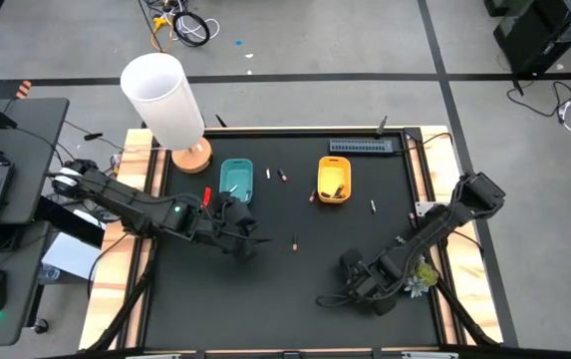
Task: Sort batteries
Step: Put the black battery into the yellow bin
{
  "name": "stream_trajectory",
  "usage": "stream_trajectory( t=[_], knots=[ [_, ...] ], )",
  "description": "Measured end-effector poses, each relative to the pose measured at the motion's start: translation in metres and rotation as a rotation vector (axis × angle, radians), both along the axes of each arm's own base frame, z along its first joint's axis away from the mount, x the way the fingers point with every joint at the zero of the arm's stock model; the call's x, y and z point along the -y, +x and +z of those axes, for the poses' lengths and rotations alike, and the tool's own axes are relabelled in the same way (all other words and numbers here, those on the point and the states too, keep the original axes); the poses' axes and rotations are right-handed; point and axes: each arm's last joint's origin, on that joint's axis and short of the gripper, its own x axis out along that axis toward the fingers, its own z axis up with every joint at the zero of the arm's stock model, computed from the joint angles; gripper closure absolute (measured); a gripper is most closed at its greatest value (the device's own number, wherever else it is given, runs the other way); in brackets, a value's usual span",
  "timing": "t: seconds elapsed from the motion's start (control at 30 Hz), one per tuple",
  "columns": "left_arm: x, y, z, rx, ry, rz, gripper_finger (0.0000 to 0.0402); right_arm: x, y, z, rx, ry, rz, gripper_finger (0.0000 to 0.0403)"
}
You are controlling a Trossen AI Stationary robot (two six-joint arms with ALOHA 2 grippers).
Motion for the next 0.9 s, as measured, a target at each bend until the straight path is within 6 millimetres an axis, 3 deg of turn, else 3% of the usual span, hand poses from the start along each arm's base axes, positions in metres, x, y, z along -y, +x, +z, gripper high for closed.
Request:
stream_trajectory(
  t=[0.7, 0.9],
  knots=[
    [0.000, 0.000, 0.000, -0.003, 0.000, 0.000, 0.0335, 0.017, -0.003, -0.015, -0.033, -0.003, 0.125, 0.0254],
    [0.000, 0.000, 0.000, -0.003, -0.006, 0.000, 0.0335, 0.023, 0.002, -0.016, -0.018, 0.008, 0.137, 0.0317]
  ],
)
